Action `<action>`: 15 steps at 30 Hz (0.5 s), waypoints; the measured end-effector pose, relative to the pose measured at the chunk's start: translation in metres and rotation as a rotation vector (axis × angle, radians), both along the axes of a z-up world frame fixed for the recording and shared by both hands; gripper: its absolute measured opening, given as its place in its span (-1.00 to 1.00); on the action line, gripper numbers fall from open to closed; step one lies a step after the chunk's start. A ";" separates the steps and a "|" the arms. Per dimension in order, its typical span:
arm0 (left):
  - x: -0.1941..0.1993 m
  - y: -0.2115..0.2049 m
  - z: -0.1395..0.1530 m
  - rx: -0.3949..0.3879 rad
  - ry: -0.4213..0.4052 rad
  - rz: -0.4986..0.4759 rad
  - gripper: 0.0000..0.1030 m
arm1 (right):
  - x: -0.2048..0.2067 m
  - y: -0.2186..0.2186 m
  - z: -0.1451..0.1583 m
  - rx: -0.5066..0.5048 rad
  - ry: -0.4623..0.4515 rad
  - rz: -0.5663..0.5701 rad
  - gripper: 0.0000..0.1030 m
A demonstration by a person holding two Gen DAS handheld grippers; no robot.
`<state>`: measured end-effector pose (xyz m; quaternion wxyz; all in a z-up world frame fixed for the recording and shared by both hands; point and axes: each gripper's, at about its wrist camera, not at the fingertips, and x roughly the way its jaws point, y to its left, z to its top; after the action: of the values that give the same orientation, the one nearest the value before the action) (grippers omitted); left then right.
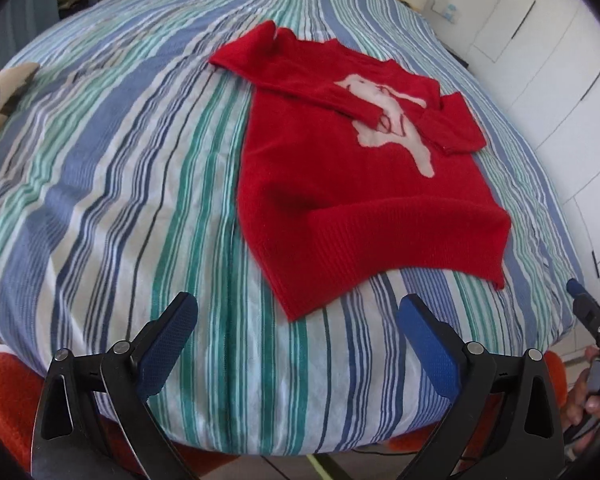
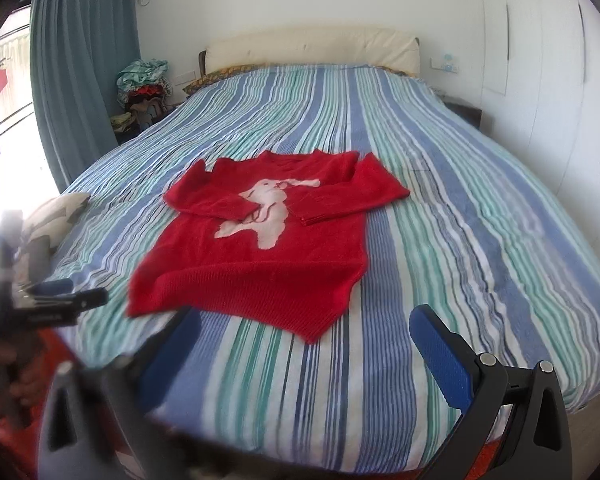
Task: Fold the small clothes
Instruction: 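Grasp the sweater hem with the left tool while the right tool grasps the hem too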
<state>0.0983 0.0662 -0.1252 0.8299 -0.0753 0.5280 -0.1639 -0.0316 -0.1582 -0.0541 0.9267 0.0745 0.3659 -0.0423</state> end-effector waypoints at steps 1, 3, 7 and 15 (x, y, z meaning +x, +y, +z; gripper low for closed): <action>0.007 -0.001 -0.012 -0.029 0.024 -0.002 0.94 | 0.011 -0.013 -0.022 0.101 0.031 0.033 0.96; 0.015 -0.002 -0.026 -0.072 0.040 0.003 0.92 | 0.032 -0.036 -0.063 0.316 0.098 0.044 0.91; 0.020 -0.003 -0.033 -0.130 0.029 0.054 0.41 | 0.065 -0.055 -0.129 0.599 0.180 0.006 0.65; 0.012 0.020 -0.003 -0.198 0.079 -0.065 -0.95 | 0.055 -0.070 -0.115 0.739 0.158 0.025 -0.79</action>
<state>0.1102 0.0861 -0.1284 0.7911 -0.1461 0.5437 -0.2391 0.0236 -0.2278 -0.1694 0.8067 0.3960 0.4277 0.0980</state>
